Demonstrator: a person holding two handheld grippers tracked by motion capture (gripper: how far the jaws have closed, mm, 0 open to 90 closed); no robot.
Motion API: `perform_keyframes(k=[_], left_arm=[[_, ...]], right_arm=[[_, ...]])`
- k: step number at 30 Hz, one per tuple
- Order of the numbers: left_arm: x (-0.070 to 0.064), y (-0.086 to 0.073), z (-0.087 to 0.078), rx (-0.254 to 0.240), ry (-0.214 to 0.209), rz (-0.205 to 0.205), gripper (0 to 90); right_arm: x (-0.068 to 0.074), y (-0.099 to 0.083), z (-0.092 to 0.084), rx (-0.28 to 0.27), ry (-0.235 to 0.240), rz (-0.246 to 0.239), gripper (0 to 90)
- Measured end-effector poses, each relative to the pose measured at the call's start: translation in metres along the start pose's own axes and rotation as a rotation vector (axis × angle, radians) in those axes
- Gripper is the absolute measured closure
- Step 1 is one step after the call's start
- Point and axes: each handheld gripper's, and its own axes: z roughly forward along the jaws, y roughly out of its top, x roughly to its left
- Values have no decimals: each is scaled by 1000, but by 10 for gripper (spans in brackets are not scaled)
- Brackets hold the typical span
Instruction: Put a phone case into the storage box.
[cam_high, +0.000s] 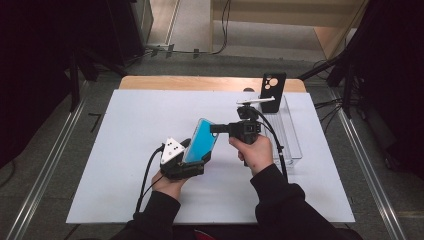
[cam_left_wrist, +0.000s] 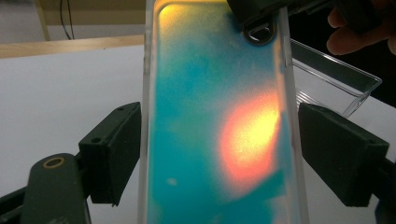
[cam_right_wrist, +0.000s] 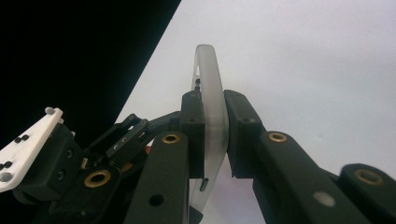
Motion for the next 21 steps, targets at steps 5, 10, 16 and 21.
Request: perform_keyframes(k=[5,10,16,21], left_arm=[[3,4,3,61,-64,-62,153],[2,6,5,113,-61,-65,132],[1,14,3,153,-75,-63,128],[4,20,2,208,-104,-80,130]], right_arm=[[2,1,-2,2,0,-8,771],[2,2,-7,-15,-38,-43,771],[4,3,-14,-35,-92,-99,770],[4,2,-17,-37,-133,-156,770]])
